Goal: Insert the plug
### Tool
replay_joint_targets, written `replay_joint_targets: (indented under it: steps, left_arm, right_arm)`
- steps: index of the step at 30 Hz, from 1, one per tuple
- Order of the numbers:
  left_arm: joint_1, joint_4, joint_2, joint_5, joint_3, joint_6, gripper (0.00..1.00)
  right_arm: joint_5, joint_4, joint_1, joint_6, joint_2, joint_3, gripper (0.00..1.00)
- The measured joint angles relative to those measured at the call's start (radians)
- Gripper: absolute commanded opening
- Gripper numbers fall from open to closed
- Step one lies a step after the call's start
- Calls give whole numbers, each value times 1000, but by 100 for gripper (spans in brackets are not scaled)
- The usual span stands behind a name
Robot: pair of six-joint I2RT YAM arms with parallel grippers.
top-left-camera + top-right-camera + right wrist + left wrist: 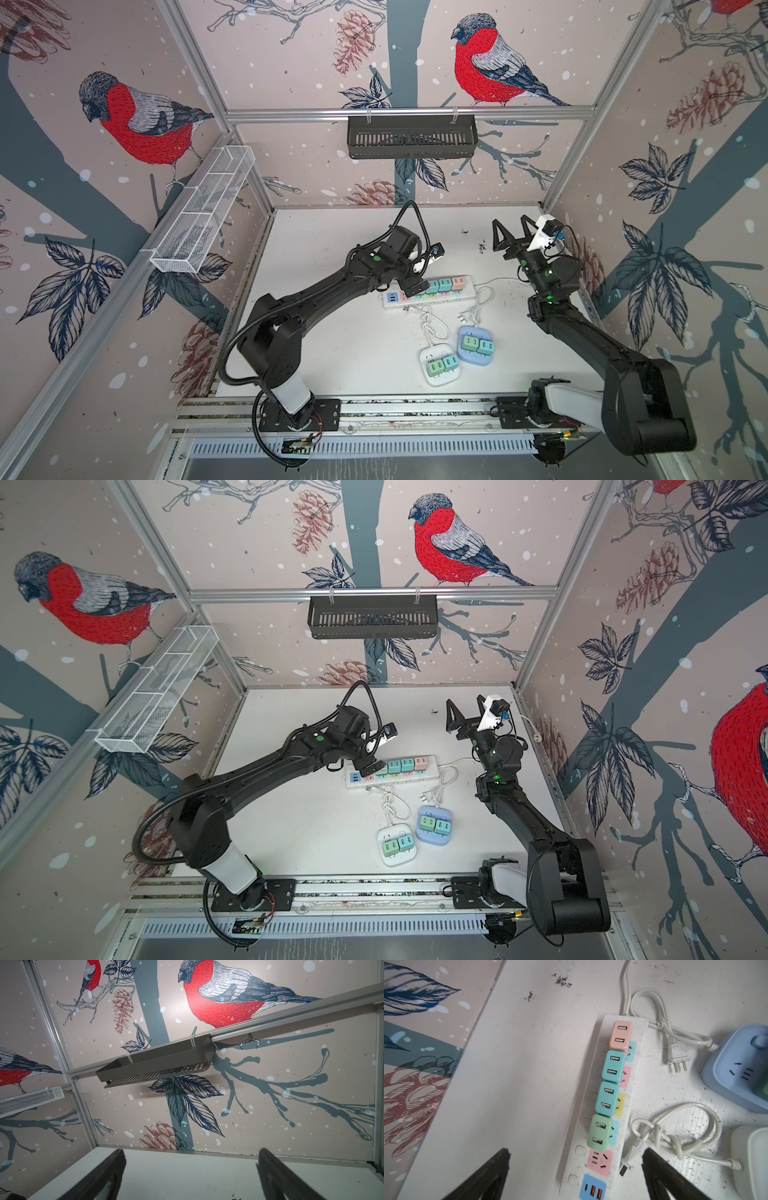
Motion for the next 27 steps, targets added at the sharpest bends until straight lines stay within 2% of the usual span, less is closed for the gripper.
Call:
replay_joint_targets:
  steps: [3,7,10,13,17,22,24,27]
  left_arm:
    - [38,138,-141,-41,-155,-44,99]
    - [183,322,-333,-72,-356,-133,99]
    - [264,534,-481,-153,-555,-204,99]
    - [336,757,-558,-208,-755,-277,99]
    - [498,1020,-551,-262,-941,-406,99]
    - [667,1219,-416,-306,-1056,-533,98]
    - [705,1225,-405,-317,-1058,-579,98]
    - [713,1271,-416,-276,-1053,-605,98]
  right_arm:
    - [68,-31,-1,38,-12,0,100]
    - [125,-89,-2,94,-49,3,100]
    - [129,-154,-2,122,-74,8,100]
    - [150,-263,-2,133,-95,45,100]
    - [180,-429,-2,115,-134,110,100]
    - [211,-548,-2,106,-160,124,100]
    - [218,-584,-2,100,-169,124,100]
    - [230,-627,-2,82,-177,125,100]
